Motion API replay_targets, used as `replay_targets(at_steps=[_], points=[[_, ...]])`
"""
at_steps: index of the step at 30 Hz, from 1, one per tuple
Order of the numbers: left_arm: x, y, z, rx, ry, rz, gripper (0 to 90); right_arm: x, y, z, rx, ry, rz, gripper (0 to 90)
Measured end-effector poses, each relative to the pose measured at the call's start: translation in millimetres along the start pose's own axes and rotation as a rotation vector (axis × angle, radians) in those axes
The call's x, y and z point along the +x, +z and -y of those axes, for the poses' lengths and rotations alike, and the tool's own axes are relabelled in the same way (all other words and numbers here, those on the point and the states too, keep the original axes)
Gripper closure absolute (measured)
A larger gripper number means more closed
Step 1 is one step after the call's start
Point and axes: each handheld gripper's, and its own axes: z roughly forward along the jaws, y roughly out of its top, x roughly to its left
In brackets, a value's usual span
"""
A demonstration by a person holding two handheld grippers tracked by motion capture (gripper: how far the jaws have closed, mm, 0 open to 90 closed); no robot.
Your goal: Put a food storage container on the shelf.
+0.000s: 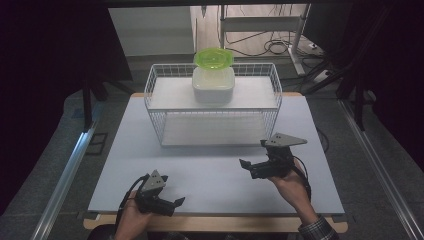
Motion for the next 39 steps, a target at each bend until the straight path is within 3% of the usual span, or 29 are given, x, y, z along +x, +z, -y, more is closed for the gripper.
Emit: replay_targets(at_steps=[19, 31, 39], points=[[0.3, 0.9, 0.0, 0.005, 0.000, -0.002, 3.4, -14.2, -19.8, 41.2, 0.000, 0.026, 0.071, 0.0], [0.2, 1.3, 0.2, 0.009, 0.002, -0.004, 3.4, -27.2, -21.1, 71.5, 0.073, 0.035, 0.142, 0.0], [-0.1, 1.8, 0.4, 0.011, 0.003, -0.004, 3.4, -28.9, -19.5, 80.6, 0.103, 0.036, 0.154, 0.0]])
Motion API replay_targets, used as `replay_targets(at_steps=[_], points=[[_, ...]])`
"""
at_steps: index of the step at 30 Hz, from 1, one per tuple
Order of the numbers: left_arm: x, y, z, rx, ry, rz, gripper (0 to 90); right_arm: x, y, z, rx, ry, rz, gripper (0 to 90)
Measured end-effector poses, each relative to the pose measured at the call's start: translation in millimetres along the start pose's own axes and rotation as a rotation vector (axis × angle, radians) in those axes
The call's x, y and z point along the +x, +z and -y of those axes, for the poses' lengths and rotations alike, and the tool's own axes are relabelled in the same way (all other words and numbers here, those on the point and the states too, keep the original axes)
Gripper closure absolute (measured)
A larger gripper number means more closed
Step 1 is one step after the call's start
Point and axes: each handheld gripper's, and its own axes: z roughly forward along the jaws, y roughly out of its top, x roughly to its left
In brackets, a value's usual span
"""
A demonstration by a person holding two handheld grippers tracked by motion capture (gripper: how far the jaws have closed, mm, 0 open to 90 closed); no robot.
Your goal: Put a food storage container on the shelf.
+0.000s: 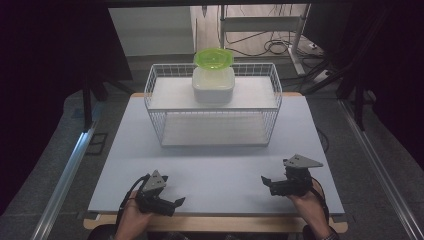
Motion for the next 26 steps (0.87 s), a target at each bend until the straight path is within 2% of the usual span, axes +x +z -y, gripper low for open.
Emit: replay_targets(at_steps=[7, 14, 22, 26], points=[[-0.2, 0.7, 0.2, 0.005, 0.004, 0.001, 3.2, -2.0, 4.4, 7.3, 0.033, 0.006, 0.001, 0.0], [-0.3, 1.6, 0.5, 0.011, 0.005, 0.004, 3.0, -0.3, 11.5, 11.4, 0.088, 0.008, 0.001, 0.0], [-0.2, 2.5, 0.9, 0.018, 0.006, 0.006, 2.8, 4.8, 18.7, 14.0, 0.151, -0.015, 0.003, 0.0], [-0.2, 3.0, 0.6, 0.020, 0.003, 0.007, 2.7, 5.5, 19.5, 14.3, 0.157, -0.020, 0.002, 0.0]])
